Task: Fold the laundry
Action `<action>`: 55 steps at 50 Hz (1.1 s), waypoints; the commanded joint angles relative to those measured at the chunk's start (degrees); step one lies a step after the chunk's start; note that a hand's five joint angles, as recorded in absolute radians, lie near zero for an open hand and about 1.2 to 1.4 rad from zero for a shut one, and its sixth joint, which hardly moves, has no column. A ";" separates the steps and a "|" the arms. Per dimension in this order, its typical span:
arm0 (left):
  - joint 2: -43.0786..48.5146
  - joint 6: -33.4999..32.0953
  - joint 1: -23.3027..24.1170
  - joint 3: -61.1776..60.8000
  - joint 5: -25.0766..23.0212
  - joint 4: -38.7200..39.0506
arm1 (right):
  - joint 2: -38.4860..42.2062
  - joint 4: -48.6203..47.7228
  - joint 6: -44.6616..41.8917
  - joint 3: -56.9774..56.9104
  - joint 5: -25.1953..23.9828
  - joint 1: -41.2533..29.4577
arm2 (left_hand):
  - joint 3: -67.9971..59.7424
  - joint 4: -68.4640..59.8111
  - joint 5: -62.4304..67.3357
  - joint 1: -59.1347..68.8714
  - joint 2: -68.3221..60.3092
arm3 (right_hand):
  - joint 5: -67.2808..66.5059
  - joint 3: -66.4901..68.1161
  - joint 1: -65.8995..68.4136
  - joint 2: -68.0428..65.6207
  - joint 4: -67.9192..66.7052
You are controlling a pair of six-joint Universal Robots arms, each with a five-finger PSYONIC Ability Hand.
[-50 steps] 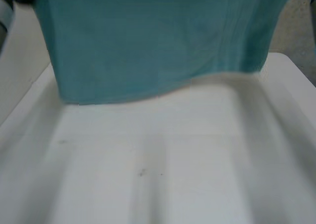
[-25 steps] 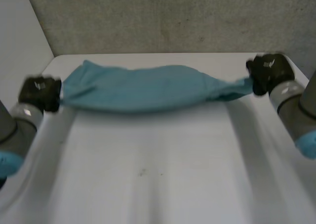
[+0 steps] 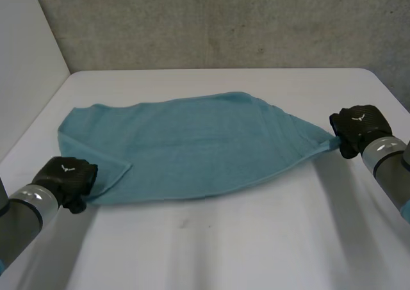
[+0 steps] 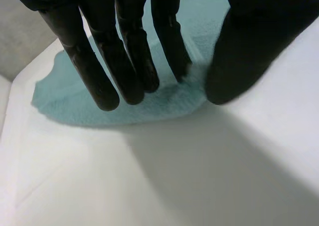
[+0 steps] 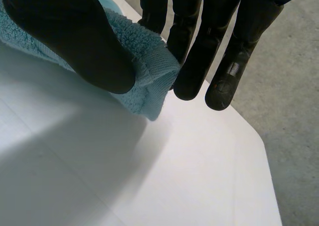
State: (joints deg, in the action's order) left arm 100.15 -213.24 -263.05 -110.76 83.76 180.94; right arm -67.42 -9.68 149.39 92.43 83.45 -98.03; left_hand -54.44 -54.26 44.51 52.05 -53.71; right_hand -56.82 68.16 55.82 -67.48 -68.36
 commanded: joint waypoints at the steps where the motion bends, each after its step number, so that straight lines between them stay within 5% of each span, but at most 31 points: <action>1: 0.74 -14.91 2.72 4.49 -0.17 2.30 | 0.62 -0.17 -0.67 -0.41 0.05 0.56 | 32.11 31.93 -32.18 -29.72 31.37 | -13.18 11.84 24.18 -12.52 -11.64; 7: 7.06 -24.57 2.28 12.48 -4.38 9.16 | 0.80 -0.25 -1.03 0.20 -0.04 0.47 | 40.53 40.35 -40.59 -38.14 39.79 | -13.18 11.84 24.18 -12.52 -11.64; 16: 17.69 -27.40 2.10 22.68 -13.44 3.91 | 0.97 -0.17 -1.03 0.56 -0.13 0.21 | 36.67 36.49 -36.74 -34.28 35.93 | -13.18 11.84 24.18 -12.52 -11.64; 27: 28.08 -26.97 2.02 34.12 -16.17 -12.45 | 2.29 -0.17 -1.11 0.73 -0.22 0.03 | 31.61 31.44 -31.68 -29.23 30.88 | -13.18 11.84 24.18 -12.52 -11.64; 55: 28.96 -26.96 0.96 35.18 -15.47 -12.89 | 3.00 -0.17 -3.49 1.26 -0.13 0.03 | 15.97 15.79 -16.04 -13.58 15.23 | -13.18 11.84 24.18 -12.52 -11.64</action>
State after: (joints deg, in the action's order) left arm 129.31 -240.13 -261.62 -75.22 68.23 168.22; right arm -64.42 -9.84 145.86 93.52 83.32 -97.98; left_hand -32.82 -33.12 22.71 32.53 -32.93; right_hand -56.91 68.16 55.82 -67.48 -68.36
